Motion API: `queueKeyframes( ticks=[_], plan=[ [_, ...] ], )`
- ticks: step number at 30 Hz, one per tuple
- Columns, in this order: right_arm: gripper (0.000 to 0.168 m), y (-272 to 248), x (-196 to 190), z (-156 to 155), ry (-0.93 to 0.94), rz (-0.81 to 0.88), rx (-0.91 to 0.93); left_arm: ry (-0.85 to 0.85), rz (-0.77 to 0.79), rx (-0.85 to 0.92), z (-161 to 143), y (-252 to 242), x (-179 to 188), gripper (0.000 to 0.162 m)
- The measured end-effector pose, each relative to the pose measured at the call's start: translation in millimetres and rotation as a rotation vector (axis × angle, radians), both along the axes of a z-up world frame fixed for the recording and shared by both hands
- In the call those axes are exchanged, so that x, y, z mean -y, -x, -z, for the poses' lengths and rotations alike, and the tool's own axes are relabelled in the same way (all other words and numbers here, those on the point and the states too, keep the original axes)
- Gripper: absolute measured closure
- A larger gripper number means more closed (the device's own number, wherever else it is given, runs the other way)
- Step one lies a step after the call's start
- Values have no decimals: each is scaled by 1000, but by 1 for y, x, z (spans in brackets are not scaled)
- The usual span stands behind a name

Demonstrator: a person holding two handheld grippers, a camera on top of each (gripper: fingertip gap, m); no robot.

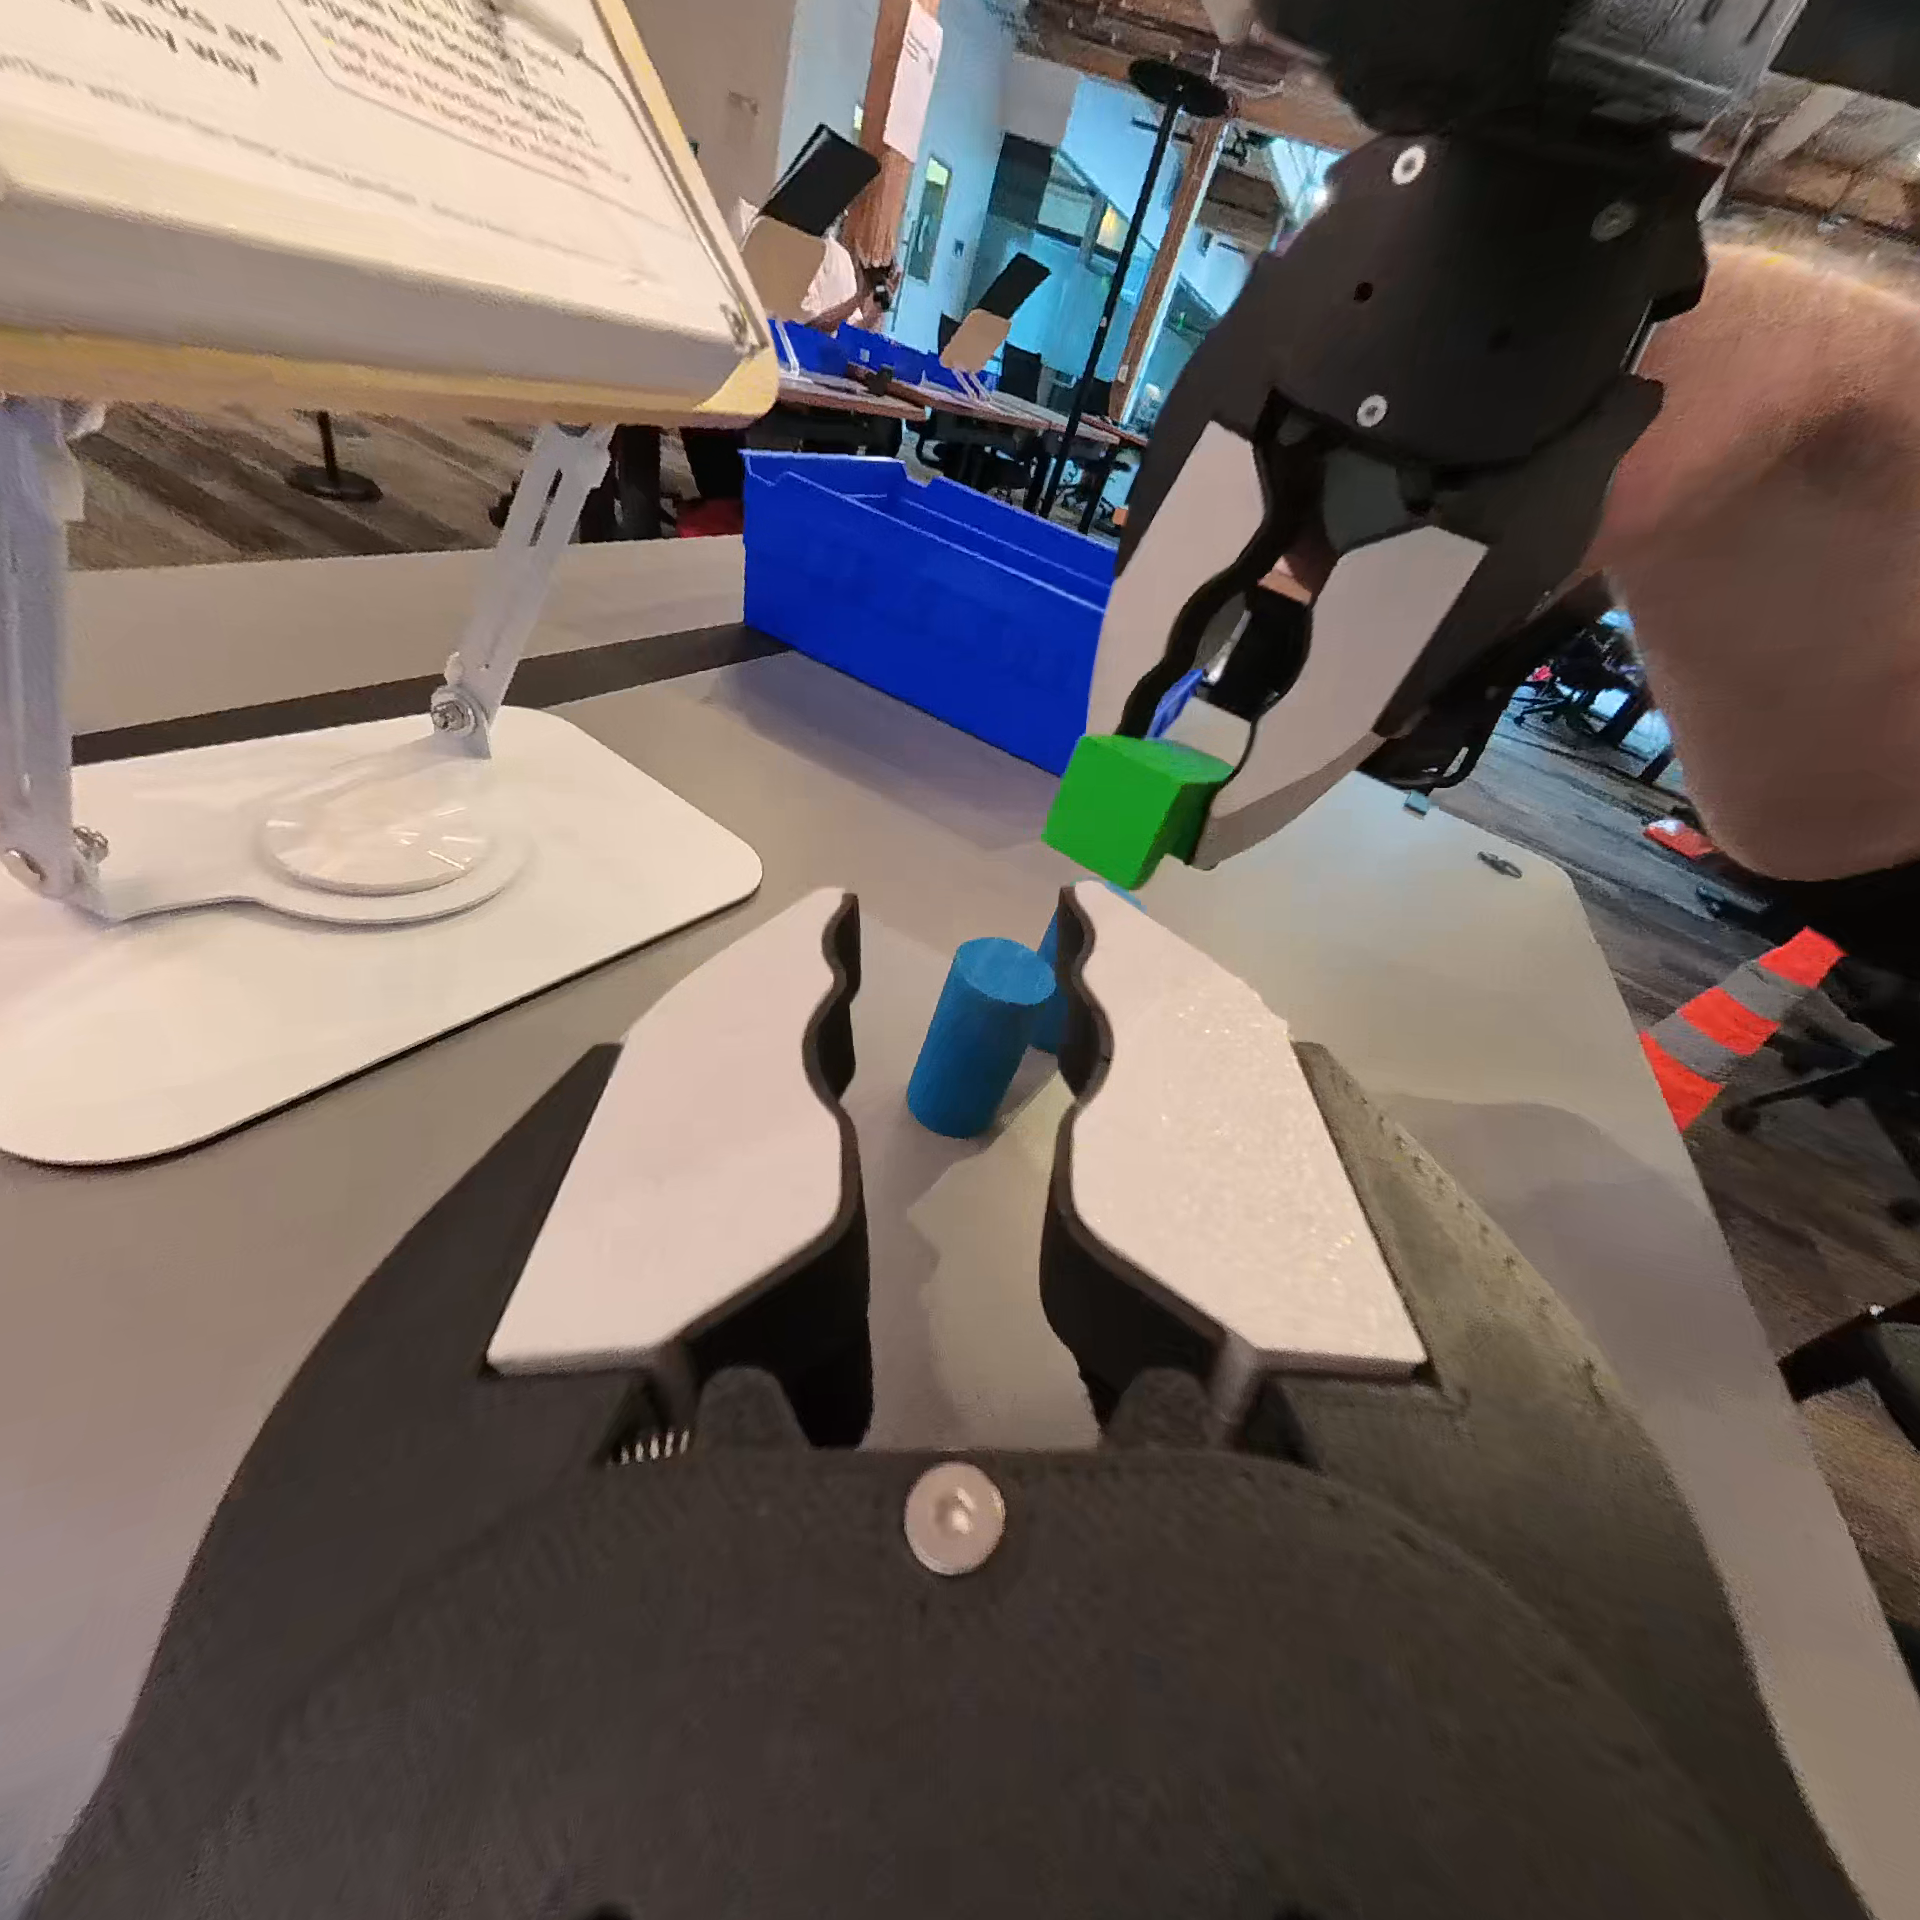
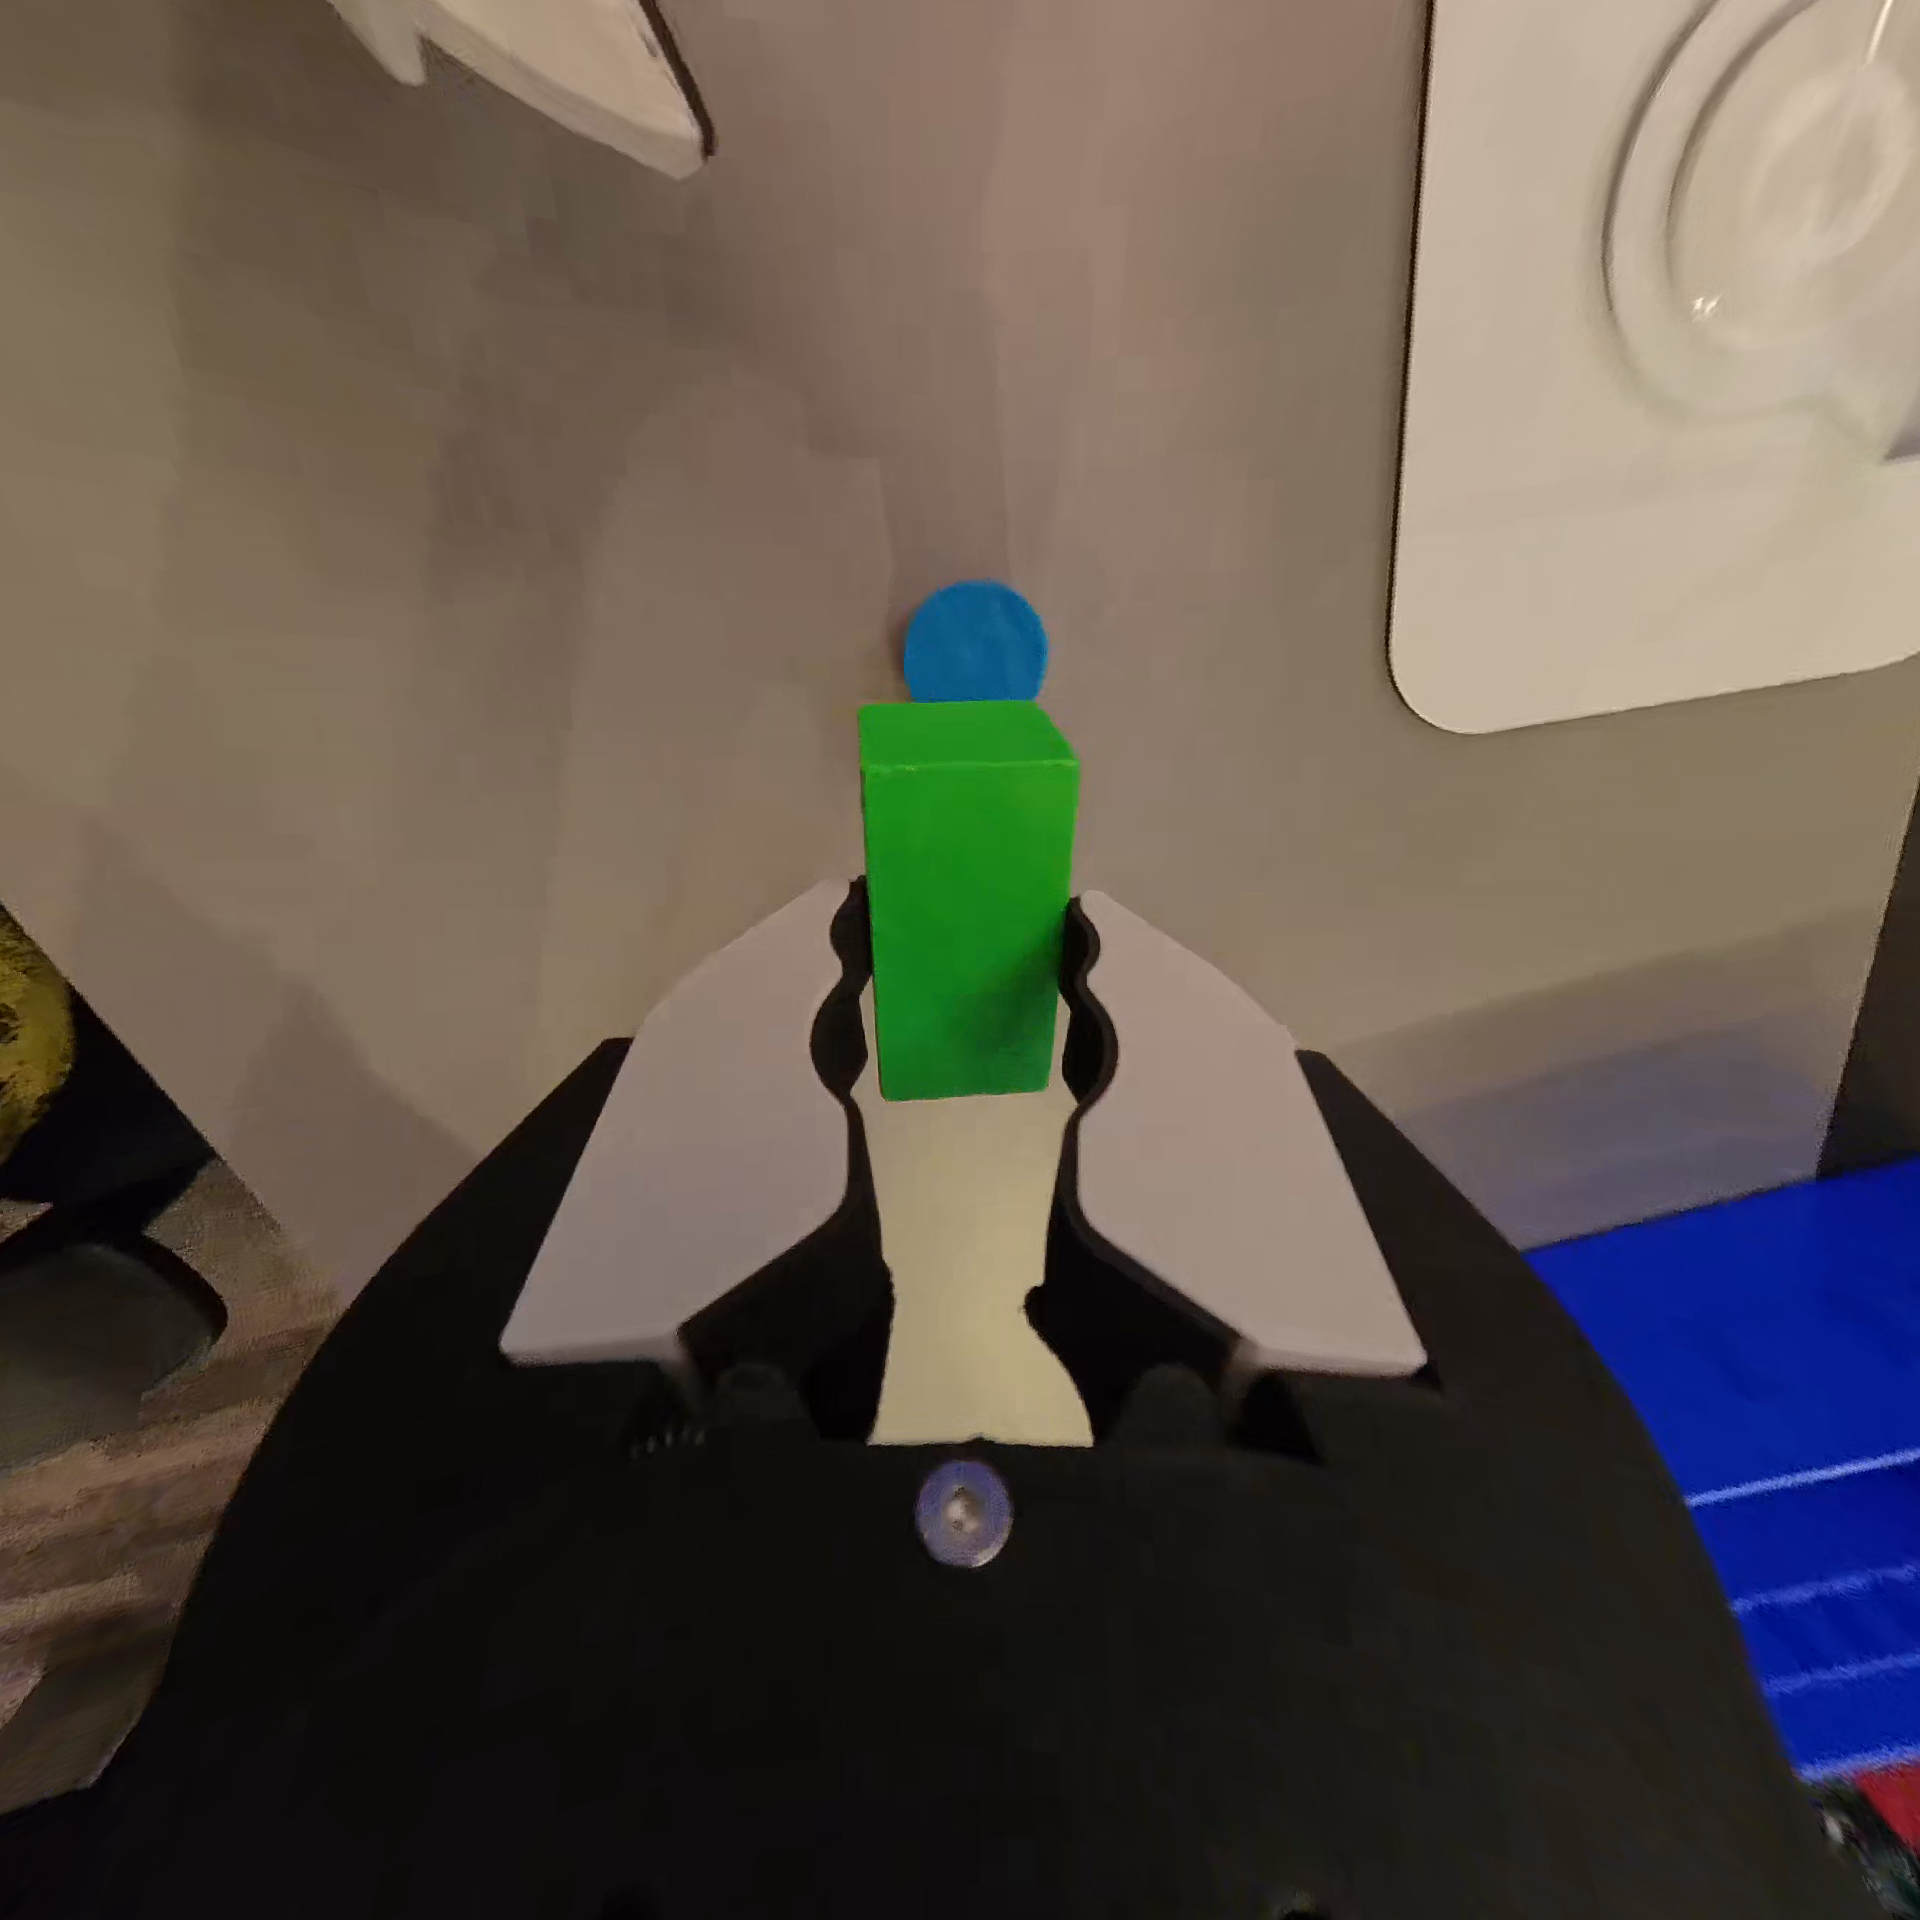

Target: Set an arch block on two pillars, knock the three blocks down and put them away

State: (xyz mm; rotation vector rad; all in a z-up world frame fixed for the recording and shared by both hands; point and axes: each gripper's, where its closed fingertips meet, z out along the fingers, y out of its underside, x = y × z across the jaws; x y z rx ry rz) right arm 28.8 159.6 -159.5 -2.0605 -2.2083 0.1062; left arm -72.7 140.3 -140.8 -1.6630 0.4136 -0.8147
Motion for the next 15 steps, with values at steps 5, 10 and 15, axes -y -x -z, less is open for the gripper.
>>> queueKeyframes(
  ticks=[5, 10, 15],
  plan=[
    [133, 0, -5, 16, -26, -1, 97, 16, -11, -14, 4, 2, -2, 126],
    [133, 0, -6, 28, -19, -4, 141, 16, -7, -21, 4, 1, -1, 126],
    [133, 2, -7, 32, -22, -7, 152, 11, 3, -30, 4, -3, 0, 126]
  ],
)
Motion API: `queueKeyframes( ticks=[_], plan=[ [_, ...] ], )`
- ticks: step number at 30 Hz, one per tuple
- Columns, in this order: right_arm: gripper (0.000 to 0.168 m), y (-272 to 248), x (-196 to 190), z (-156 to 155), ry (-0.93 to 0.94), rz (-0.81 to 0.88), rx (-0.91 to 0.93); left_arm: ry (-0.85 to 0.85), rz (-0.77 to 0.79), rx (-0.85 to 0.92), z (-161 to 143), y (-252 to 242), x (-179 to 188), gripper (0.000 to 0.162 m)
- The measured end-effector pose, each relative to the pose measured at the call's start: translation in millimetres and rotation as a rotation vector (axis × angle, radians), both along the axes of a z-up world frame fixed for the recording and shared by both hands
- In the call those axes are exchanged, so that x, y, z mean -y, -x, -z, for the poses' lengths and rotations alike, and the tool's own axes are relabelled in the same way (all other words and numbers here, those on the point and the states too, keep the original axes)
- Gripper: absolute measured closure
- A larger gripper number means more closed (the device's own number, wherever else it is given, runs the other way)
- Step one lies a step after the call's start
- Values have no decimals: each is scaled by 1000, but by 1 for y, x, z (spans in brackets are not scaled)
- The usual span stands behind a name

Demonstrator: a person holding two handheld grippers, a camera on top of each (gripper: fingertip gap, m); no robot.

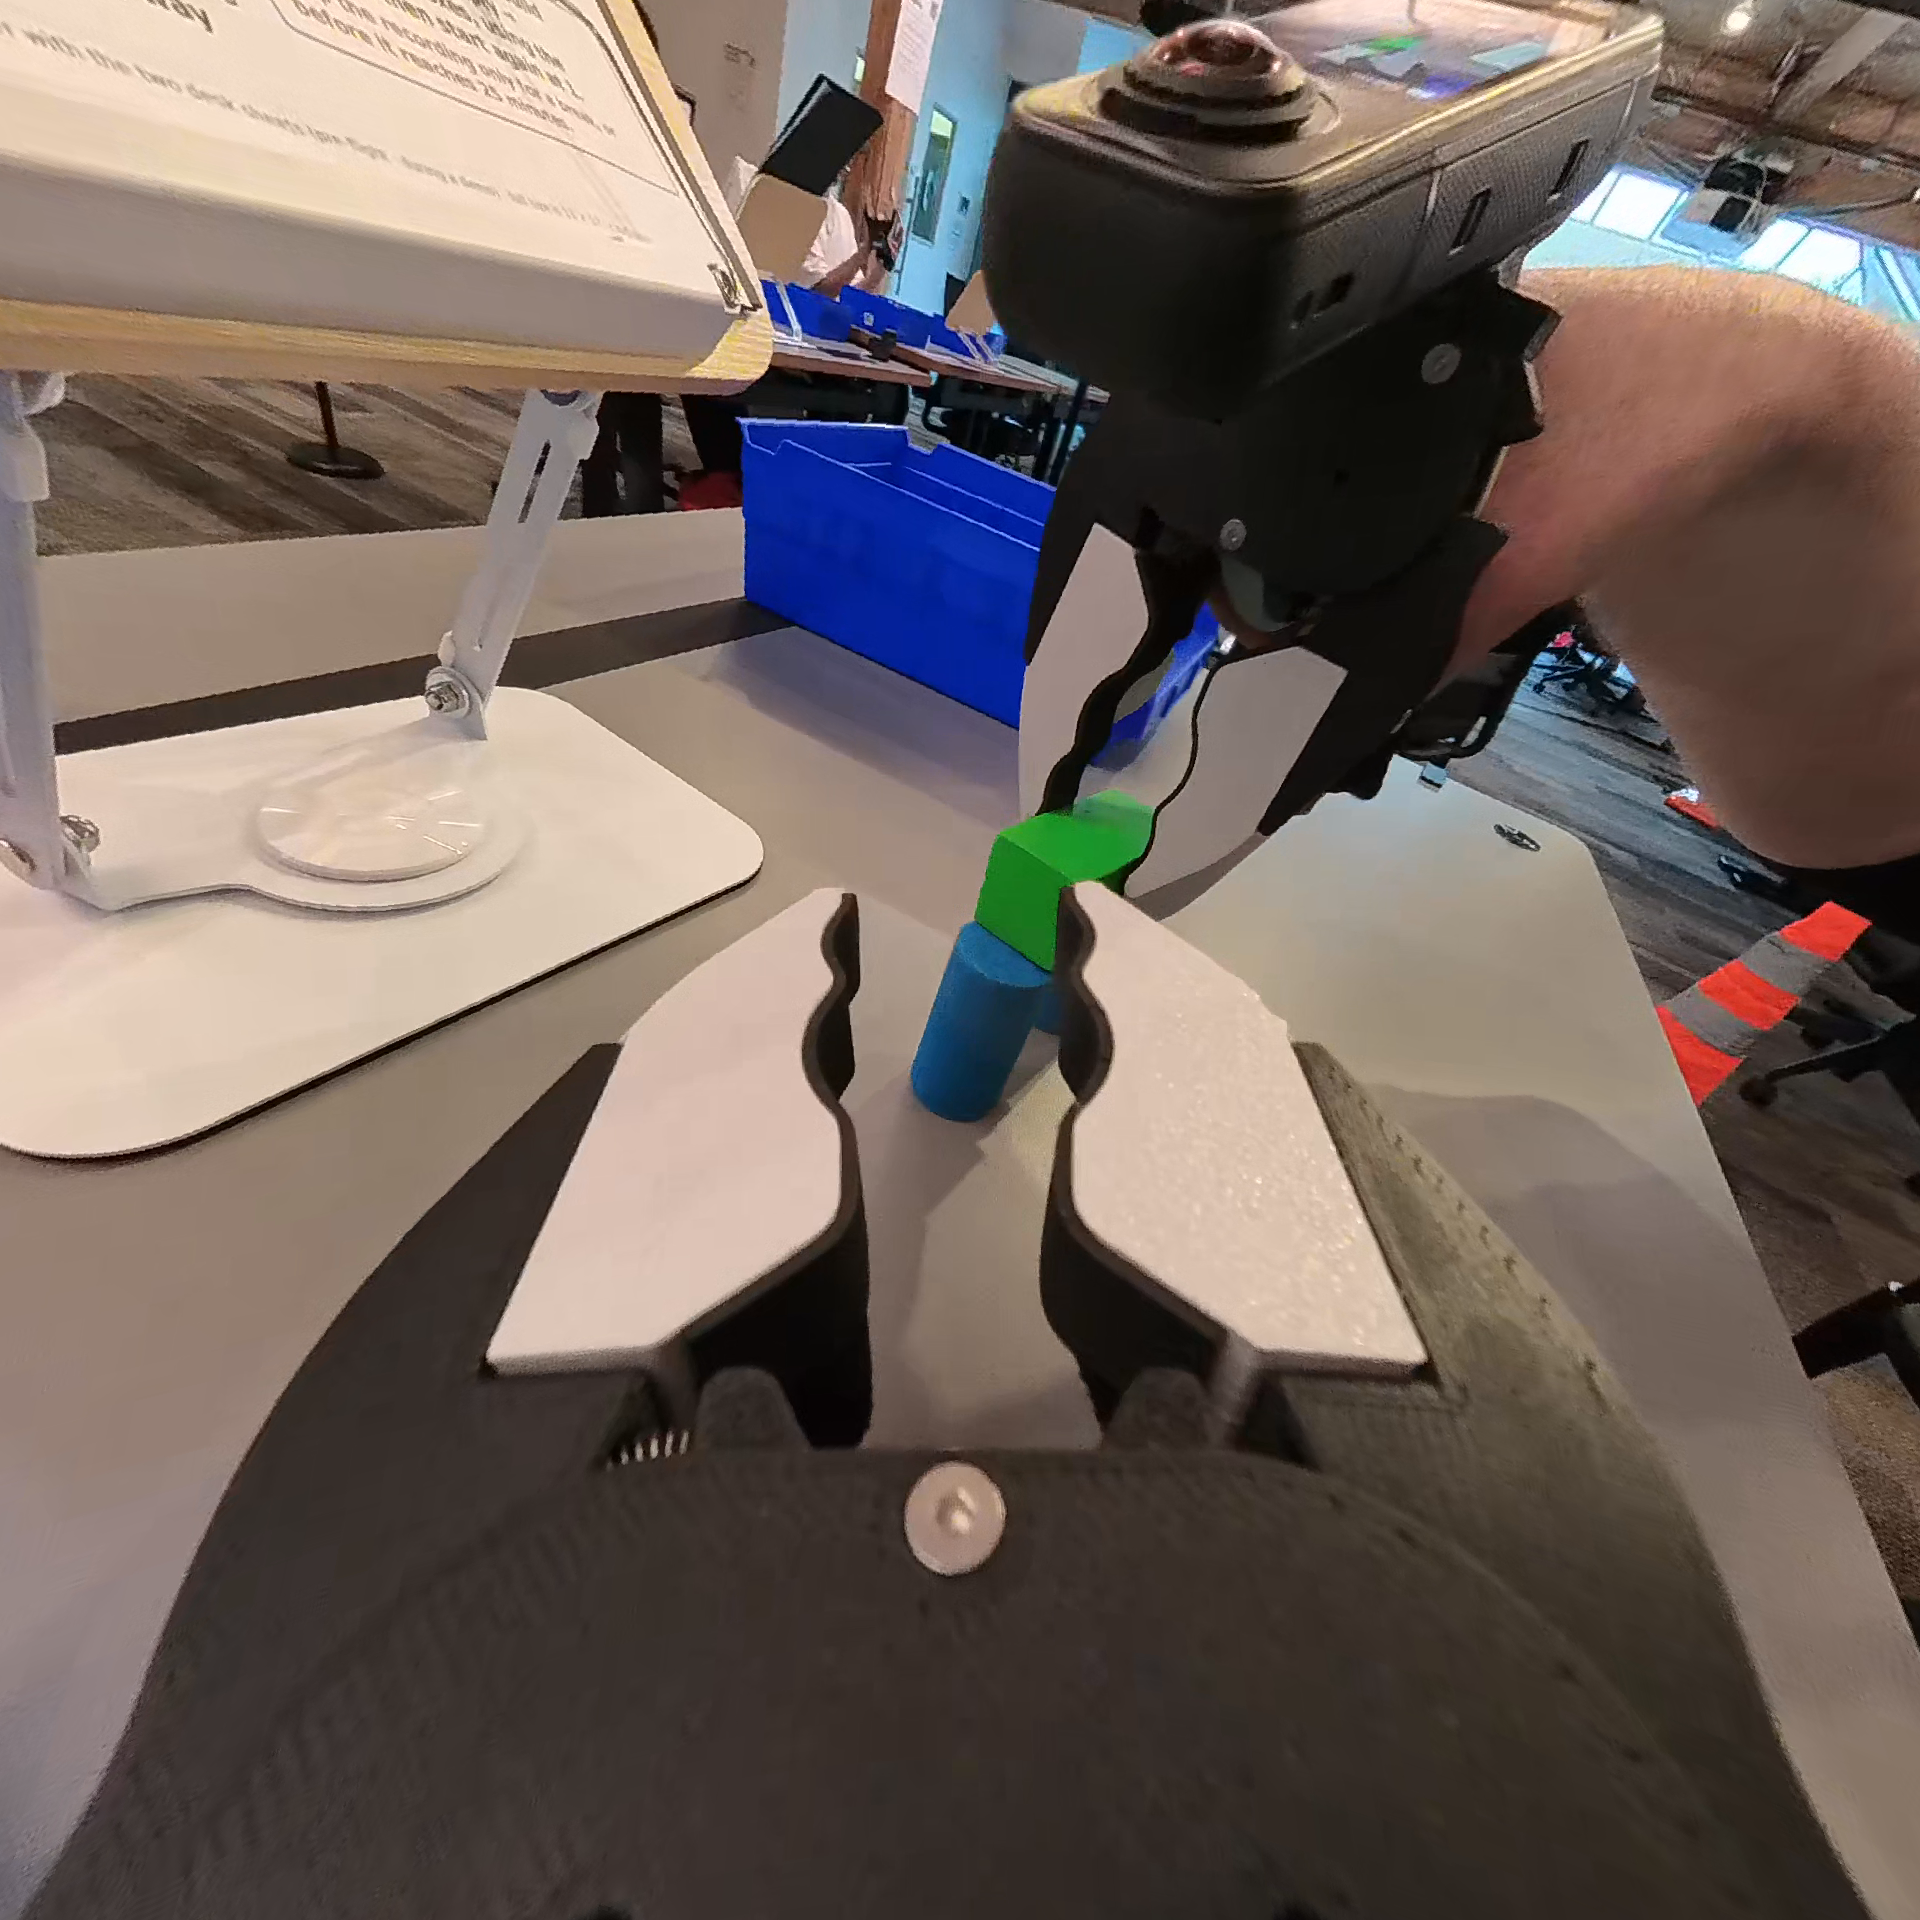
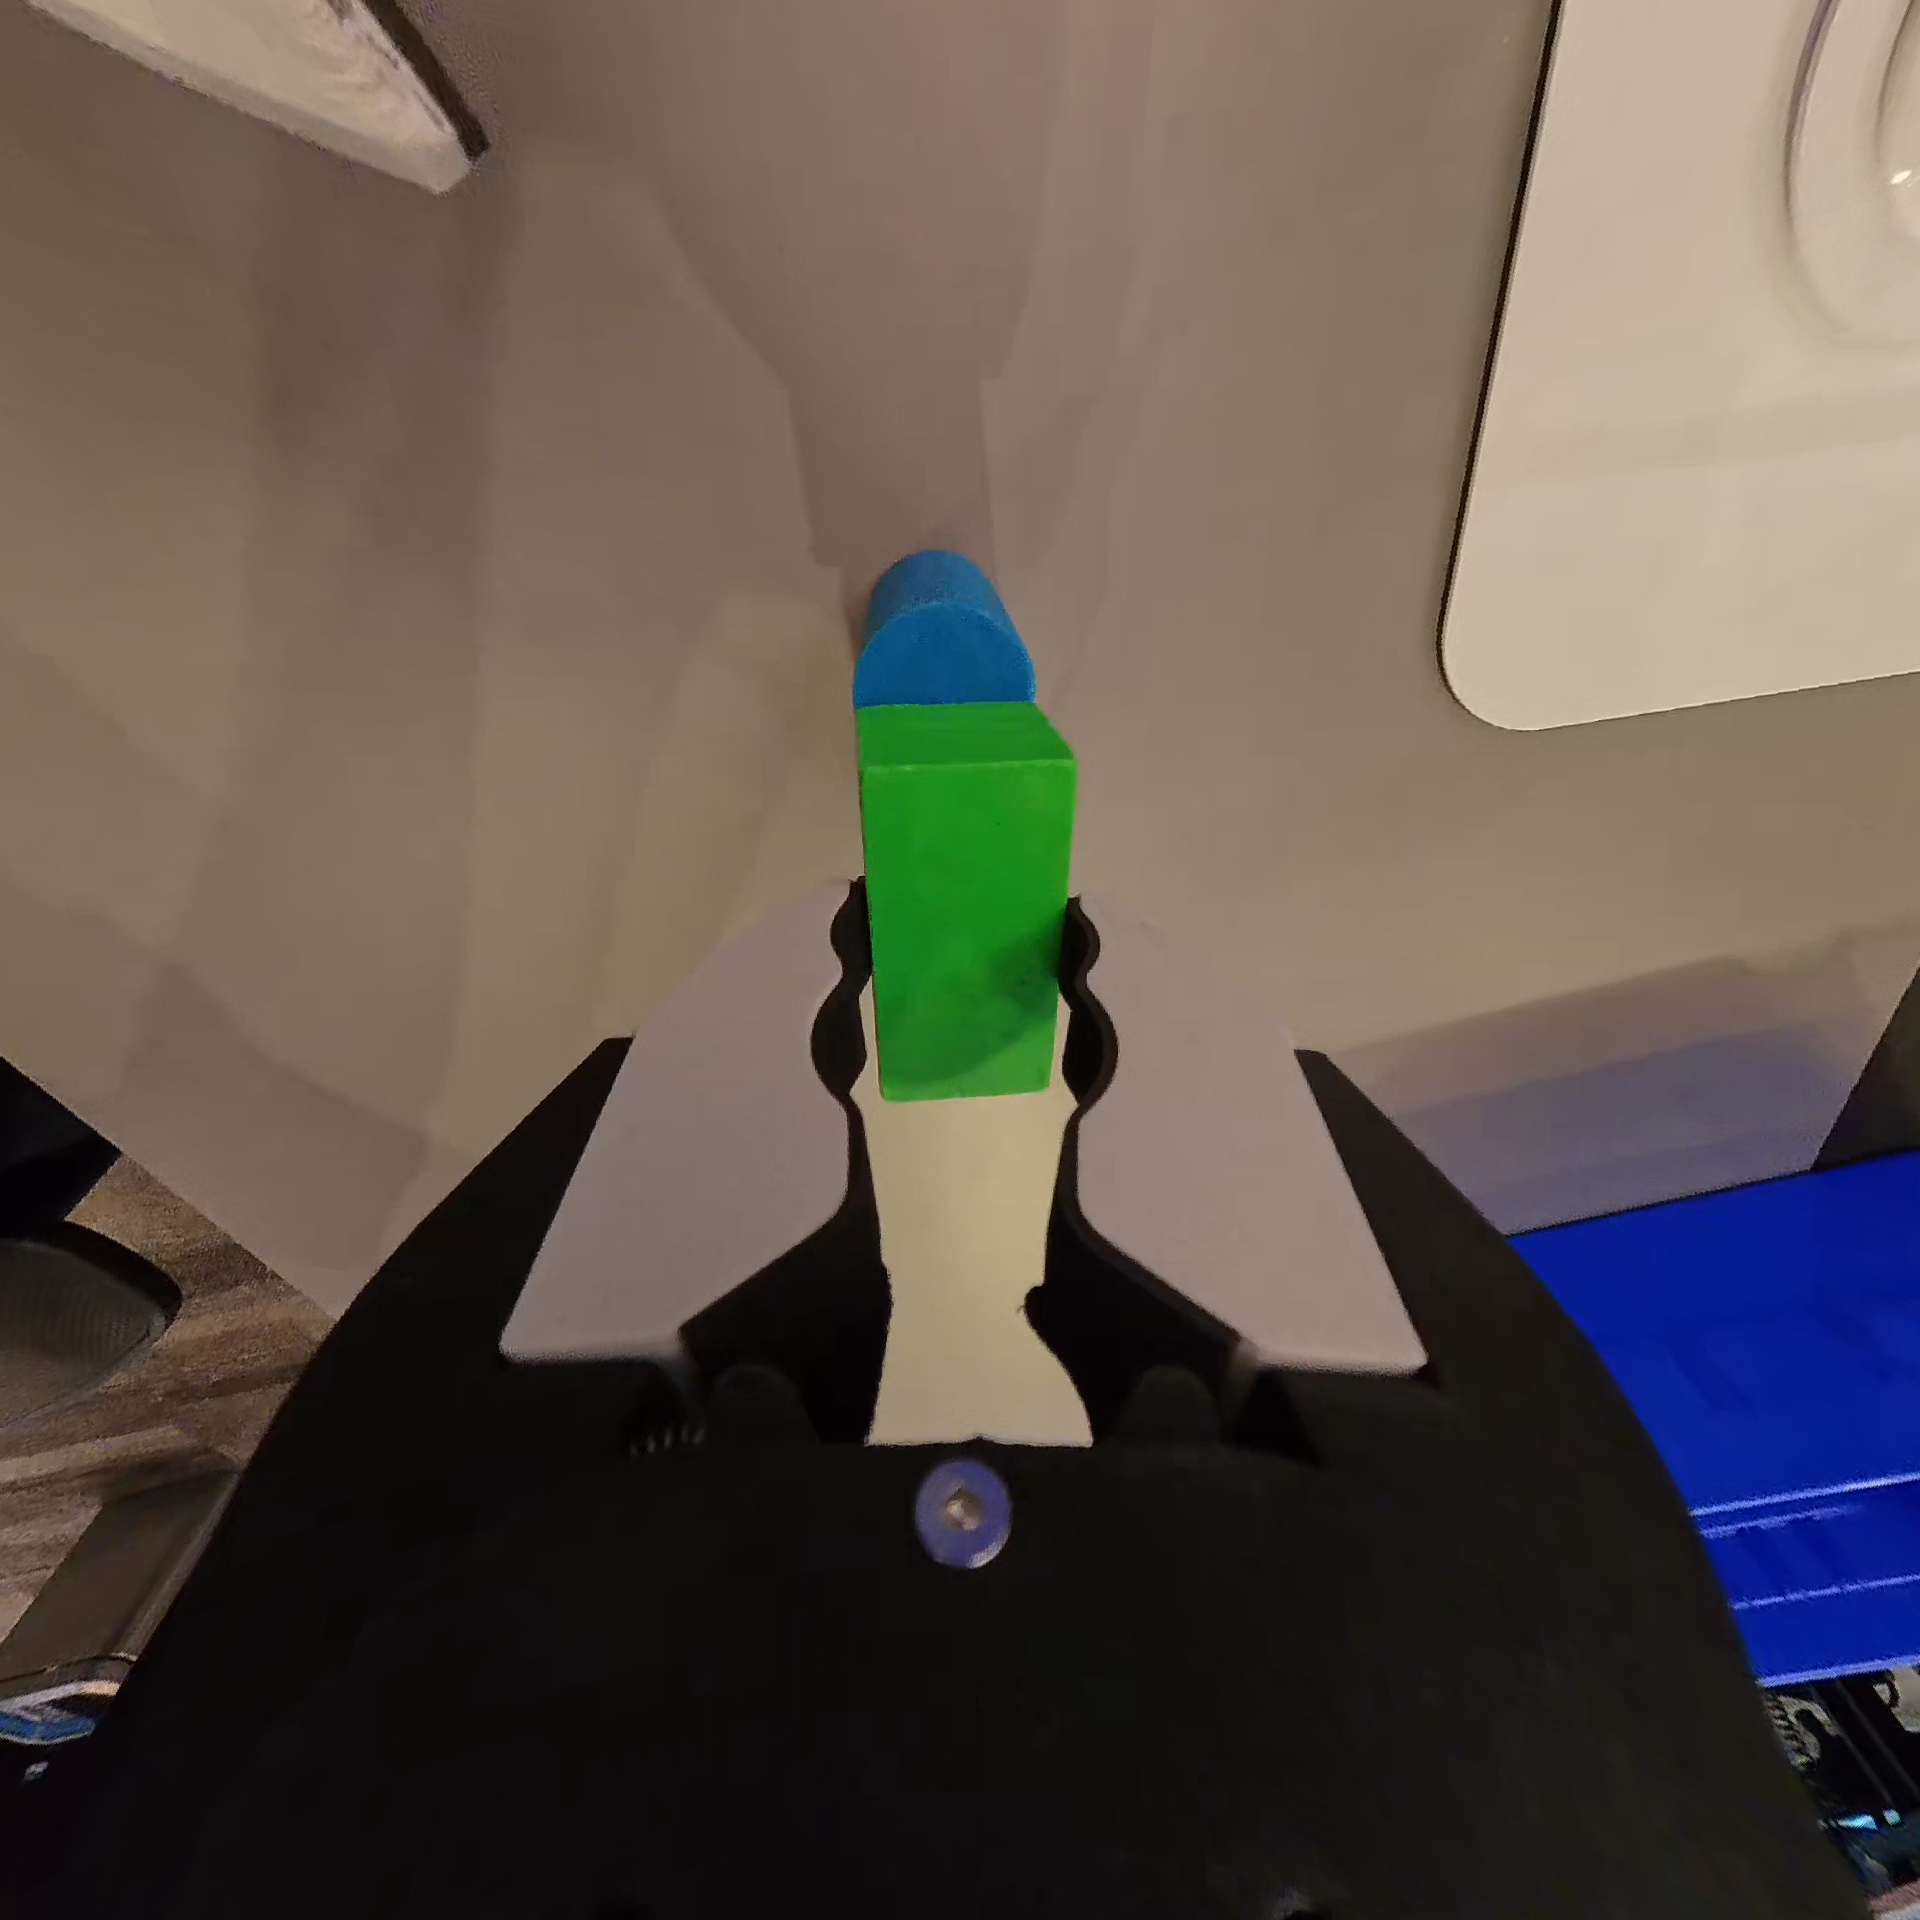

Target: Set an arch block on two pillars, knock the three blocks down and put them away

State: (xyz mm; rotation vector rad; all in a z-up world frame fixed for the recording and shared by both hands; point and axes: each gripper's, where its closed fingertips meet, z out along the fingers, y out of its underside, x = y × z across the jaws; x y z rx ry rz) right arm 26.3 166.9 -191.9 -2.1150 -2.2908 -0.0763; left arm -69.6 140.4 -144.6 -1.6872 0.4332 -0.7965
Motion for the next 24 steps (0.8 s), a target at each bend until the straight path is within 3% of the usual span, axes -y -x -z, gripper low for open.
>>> queueKeyframes(
  ticks=[2, 6, 11, 13, 15, 18, 24],
  plan=[
    [133, 0, 0, 0, 0, -4, 6, 3, 2, -2, 1, -1, 0, 126],
    [118, -2, -2, -1, -21, -2, 17, 7, 10, -7, 3, -2, 0, 126],
    [107, -6, -3, -38, -90, 22, -143, -1, -4, -39, 3, 2, 0, 126],
    [113, -17, -4, -55, -107, 61, -255, -2, -8, -65, 6, 4, 1, 129],
    [135, -33, -9, -61, -117, 124, -373, -2, -27, -118, 12, 9, 1, 136],
    [167, -60, -20, -49, -110, 246, -545, 23, -95, -177, 23, 25, 0, 162],
    [168, -99, -52, 15, -147, 489, -773, 164, -284, -293, 54, 66, -5, 162]
  ],
)
